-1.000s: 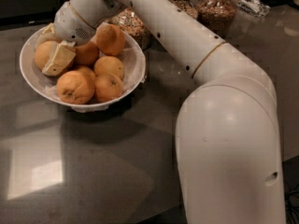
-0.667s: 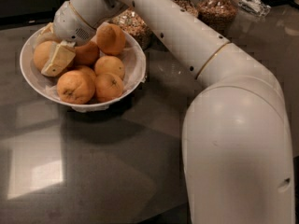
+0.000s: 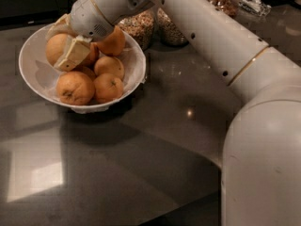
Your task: Pick orange from white bowl
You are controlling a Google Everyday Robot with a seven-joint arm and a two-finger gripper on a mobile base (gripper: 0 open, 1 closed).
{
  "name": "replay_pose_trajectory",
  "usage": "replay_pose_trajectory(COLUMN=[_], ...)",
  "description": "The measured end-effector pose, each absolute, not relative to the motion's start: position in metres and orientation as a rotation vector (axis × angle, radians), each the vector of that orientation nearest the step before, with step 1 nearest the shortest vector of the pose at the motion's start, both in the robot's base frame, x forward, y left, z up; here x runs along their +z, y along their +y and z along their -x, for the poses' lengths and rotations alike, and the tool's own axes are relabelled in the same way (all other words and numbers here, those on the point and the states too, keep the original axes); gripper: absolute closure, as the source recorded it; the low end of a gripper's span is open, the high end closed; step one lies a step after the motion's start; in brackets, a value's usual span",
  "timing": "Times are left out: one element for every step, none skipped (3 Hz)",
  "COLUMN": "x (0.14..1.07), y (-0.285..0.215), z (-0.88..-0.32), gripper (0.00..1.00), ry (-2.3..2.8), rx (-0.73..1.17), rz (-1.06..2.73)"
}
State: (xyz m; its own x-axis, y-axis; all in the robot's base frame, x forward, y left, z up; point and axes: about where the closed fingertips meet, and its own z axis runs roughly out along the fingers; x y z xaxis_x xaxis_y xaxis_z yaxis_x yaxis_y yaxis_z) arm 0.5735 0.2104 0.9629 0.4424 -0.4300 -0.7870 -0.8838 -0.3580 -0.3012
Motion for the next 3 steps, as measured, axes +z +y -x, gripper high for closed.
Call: replay_pose_trajectory(x=[0.978, 0.995, 1.018], y=[0.175, 0.141, 0.109], z=[-0.571, -0.570, -0.575], gripper=[1.00, 1.00, 1.00], ry=[1.110, 1.134, 1.143], rx=[0.741, 0.673, 0.606], rz=[1.897, 1.867, 1.871])
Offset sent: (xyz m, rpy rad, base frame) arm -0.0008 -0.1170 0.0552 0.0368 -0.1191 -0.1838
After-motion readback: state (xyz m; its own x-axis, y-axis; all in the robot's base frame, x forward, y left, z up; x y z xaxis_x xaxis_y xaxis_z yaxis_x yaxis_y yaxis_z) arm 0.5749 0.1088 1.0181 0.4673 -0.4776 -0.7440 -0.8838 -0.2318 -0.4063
